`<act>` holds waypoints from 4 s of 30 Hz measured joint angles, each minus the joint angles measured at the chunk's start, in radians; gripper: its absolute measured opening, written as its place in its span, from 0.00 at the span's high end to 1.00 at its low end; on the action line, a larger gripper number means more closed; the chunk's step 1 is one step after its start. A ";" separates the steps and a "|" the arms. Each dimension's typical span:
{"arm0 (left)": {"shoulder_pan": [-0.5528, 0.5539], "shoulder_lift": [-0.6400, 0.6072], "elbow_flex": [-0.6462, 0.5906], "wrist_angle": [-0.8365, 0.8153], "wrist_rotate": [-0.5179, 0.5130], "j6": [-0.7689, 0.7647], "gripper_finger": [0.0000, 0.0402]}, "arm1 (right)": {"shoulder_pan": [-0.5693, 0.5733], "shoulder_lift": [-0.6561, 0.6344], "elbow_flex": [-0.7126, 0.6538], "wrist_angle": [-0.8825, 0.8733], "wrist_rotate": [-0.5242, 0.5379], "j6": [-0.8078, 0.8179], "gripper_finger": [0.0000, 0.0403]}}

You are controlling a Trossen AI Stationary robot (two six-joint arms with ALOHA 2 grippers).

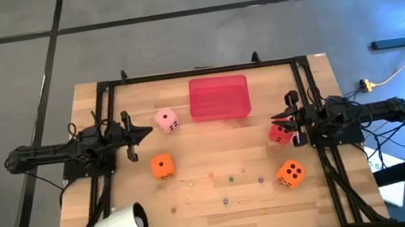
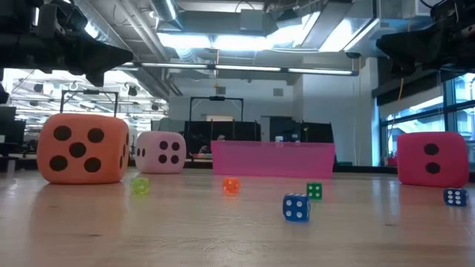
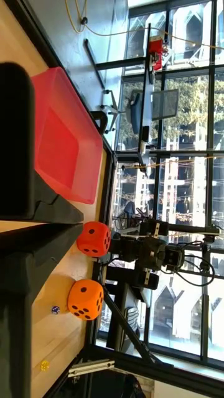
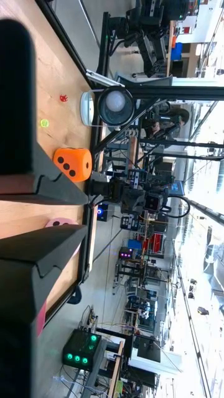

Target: Pick & Place Dice

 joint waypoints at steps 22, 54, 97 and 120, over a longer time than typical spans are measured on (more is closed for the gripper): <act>0.000 0.000 0.000 0.000 0.000 0.000 0.98 | 0.000 0.000 0.000 0.000 0.000 0.001 0.84; 0.000 0.000 0.000 0.091 -0.075 0.126 0.98 | -0.002 0.001 0.000 0.002 0.229 0.024 0.60; 0.000 0.320 0.100 0.113 -0.450 0.211 0.01 | -0.028 0.001 0.000 0.097 0.359 -0.079 0.39; 0.036 0.646 0.101 0.307 -0.441 0.008 0.00 | -0.028 0.001 0.000 0.098 0.356 -0.078 0.39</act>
